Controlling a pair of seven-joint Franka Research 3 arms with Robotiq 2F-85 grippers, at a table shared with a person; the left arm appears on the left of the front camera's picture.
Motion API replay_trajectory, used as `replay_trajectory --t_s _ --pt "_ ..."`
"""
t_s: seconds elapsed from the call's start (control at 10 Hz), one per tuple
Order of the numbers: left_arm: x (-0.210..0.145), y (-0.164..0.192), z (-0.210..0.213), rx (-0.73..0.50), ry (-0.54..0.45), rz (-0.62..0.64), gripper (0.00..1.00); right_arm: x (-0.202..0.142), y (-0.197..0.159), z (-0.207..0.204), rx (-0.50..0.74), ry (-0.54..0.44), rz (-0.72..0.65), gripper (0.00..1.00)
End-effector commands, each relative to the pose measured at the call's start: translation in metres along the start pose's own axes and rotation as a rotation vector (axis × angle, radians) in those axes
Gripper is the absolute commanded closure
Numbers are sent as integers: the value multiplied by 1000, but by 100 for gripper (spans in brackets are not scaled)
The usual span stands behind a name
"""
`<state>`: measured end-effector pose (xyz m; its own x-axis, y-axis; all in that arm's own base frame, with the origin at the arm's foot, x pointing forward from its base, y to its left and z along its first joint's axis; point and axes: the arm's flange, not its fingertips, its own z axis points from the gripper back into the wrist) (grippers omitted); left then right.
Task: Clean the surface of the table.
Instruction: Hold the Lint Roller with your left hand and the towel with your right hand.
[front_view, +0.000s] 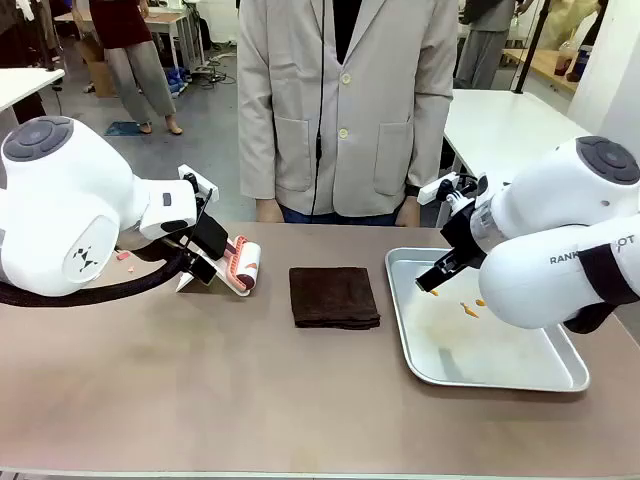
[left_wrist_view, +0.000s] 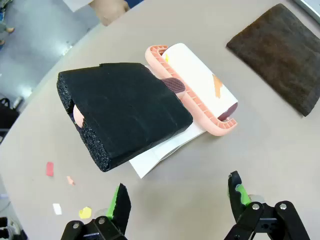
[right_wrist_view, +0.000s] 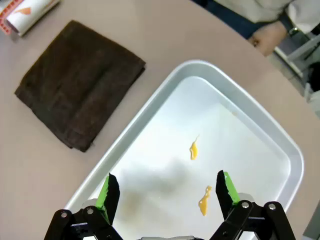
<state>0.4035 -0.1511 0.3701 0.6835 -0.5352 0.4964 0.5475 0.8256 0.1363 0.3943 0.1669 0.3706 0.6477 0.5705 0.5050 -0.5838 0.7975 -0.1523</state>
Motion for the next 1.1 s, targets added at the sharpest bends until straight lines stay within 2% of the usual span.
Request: replay_trajectory --t_s 0.0,1.0 --pt "0 0 0 0 0 0 0 0 0 0 0 0 0 0" --pt "0 0 0 0 0 0 0 0 0 0 0 0 0 0"
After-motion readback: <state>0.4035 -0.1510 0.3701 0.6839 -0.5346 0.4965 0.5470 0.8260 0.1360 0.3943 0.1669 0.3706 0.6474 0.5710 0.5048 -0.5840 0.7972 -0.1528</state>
